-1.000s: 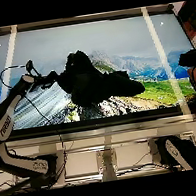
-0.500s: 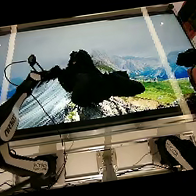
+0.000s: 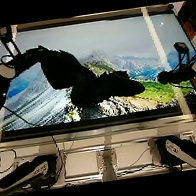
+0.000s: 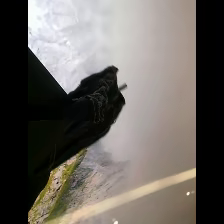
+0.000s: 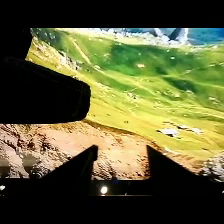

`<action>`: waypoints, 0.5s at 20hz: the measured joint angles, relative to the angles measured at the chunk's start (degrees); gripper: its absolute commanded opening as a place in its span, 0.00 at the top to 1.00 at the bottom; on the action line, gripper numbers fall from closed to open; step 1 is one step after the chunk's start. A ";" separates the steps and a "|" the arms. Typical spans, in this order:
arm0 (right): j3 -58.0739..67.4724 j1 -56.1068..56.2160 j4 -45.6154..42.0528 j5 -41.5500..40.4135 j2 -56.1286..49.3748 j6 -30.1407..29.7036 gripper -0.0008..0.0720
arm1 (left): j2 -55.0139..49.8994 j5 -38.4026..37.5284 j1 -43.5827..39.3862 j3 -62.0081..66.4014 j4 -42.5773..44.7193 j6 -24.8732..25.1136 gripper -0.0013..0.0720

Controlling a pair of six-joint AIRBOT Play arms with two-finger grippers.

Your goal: Fold the clothes and pants, and hang the long-sleeved shirts on hangers.

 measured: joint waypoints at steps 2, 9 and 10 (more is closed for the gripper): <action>-2.80 0.00 3.10 -4.00 -2.54 0.00 0.39 | 2.32 -1.62 0.24 0.00 1.05 0.13 0.93; -5.90 0.00 12.07 -12.90 -13.09 2.21 0.39 | 4.48 -5.22 0.42 0.00 2.25 0.28 0.93; -6.01 0.00 13.44 -13.66 -14.71 2.25 0.39 | 4.55 -5.33 0.42 0.00 2.29 0.28 0.93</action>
